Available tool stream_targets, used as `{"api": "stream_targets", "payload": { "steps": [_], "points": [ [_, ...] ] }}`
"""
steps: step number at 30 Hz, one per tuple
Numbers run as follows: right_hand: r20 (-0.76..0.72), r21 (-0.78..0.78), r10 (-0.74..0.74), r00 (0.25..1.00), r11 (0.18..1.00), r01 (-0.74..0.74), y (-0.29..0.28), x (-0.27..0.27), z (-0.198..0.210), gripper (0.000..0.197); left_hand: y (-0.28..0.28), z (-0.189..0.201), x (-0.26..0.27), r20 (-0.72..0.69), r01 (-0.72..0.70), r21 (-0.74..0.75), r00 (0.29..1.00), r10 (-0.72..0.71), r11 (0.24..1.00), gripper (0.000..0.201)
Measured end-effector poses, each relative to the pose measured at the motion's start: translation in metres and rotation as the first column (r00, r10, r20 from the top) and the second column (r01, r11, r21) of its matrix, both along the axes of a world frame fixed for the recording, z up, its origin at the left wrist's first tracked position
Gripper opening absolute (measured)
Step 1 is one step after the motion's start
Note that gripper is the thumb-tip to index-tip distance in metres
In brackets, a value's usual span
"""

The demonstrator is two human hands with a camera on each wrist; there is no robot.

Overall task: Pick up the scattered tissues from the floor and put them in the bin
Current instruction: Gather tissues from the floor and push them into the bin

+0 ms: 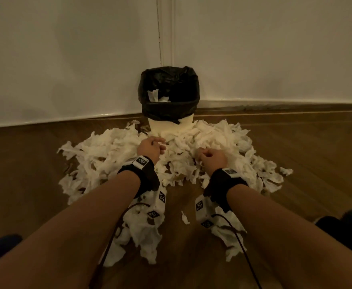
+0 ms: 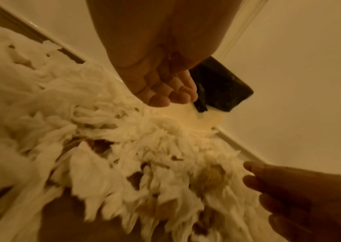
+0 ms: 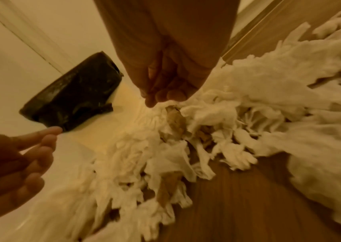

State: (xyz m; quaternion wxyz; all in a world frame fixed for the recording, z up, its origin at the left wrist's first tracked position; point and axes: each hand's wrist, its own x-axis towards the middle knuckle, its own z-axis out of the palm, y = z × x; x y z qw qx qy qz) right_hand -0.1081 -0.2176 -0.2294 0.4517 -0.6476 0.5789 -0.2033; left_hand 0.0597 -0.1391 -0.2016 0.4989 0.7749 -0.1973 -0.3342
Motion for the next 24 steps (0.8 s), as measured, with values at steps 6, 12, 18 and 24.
{"api": "stream_targets", "payload": {
  "steps": [6,12,18,24],
  "points": [
    [-0.217,0.07,0.317,0.923,0.948,-0.309,0.027,-0.013,-0.023,0.021,0.025,-0.045,-0.021,0.223,0.158,0.266,0.95,-0.22,0.951,0.031],
    [-0.329,0.197,0.569,0.754,0.822,-0.534,0.057,-0.02,-0.056,0.023,0.037,-0.074,-0.032,0.389,0.389,0.447,0.726,-0.567,0.805,0.033],
    [-0.376,0.328,0.717,0.586,0.695,-0.64,0.079,-0.017,-0.078,0.046,0.029,-0.086,-0.041,0.421,0.394,0.526,0.649,-0.634,0.754,0.044],
    [-0.383,0.319,0.766,0.517,0.634,-0.704,0.09,-0.018,-0.085,0.046,0.019,-0.092,-0.052,0.523,0.411,0.552,0.506,-0.685,0.725,0.054]
  ]
}}
